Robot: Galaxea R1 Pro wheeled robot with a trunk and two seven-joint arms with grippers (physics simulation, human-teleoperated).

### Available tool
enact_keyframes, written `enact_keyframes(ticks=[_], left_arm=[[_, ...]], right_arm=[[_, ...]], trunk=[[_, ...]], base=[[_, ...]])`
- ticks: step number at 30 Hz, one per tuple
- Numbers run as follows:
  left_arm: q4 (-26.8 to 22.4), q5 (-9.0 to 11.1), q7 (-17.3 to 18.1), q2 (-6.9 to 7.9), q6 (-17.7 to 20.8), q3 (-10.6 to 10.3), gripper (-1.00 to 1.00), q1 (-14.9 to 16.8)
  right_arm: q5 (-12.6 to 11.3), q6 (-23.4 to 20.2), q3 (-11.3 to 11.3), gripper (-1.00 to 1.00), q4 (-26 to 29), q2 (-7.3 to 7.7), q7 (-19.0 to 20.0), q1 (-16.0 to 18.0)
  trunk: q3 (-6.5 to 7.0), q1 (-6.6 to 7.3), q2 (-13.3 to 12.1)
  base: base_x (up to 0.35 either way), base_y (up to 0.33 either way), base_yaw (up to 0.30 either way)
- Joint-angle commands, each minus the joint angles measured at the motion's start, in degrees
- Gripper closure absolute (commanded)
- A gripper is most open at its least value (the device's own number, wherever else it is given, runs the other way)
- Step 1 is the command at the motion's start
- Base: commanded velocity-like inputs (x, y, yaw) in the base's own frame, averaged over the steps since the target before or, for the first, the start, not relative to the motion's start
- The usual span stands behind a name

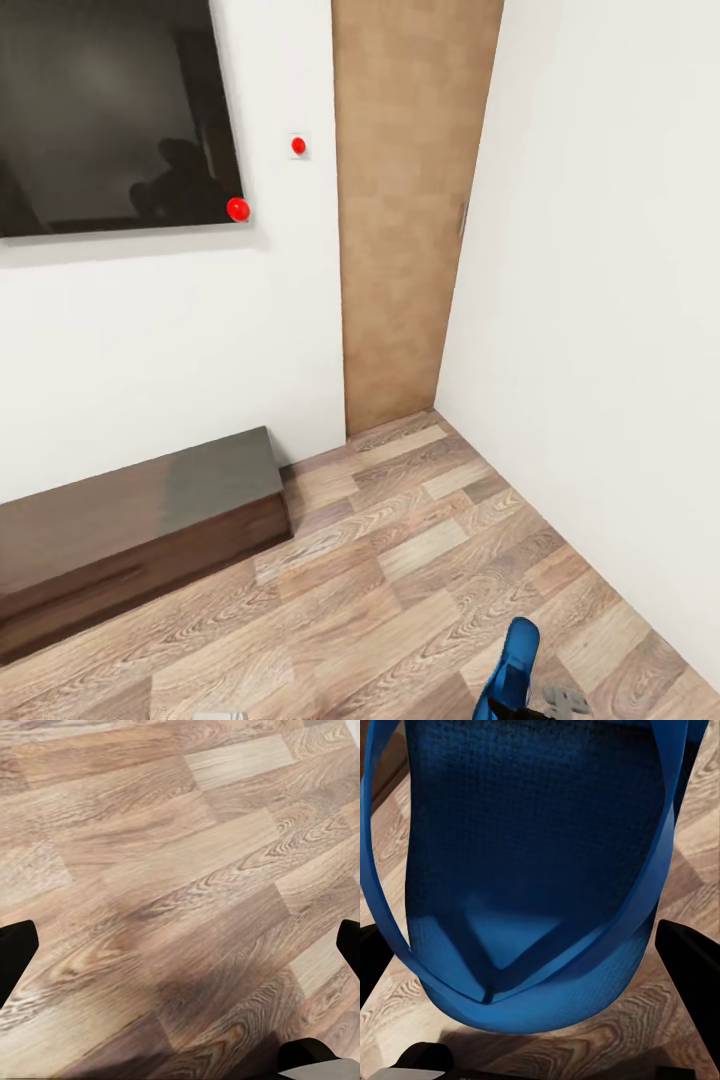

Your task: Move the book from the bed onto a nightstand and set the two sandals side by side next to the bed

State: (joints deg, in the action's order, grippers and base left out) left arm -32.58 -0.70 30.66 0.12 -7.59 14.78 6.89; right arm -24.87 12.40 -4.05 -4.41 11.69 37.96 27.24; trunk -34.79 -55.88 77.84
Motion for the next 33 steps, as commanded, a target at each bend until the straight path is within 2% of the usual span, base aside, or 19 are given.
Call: enact_keyframes(ticks=[1,11,33], left_arm=[[0.06,-0.09,0.37,-0.03,-0.12,0.25,-1.0,0.06],[0.06,-0.09,0.37,-0.03,-0.08,0.25,-1.0,0.06],[0.15,-0.09,0.37,-0.5,-0.12,0.25,-1.0,0.06]], right_arm=[[-0.44,0.42,-0.43,1.0,-0.25,0.0,0.31,0.09],[-0.44,0.43,-0.43,1.0,-0.25,0.0,0.45,0.09],[-0.44,0.43,-0.43,1.0,-0.25,0.0,0.1,0.09]], trunk=[[-0.05,0.0,0.03],[-0.05,0.0,0.03],[-0.05,0.0,0.03]], base=[[0.0,0.0,0.158],[0.0,0.0,0.088],[0.0,0.0,0.282]])
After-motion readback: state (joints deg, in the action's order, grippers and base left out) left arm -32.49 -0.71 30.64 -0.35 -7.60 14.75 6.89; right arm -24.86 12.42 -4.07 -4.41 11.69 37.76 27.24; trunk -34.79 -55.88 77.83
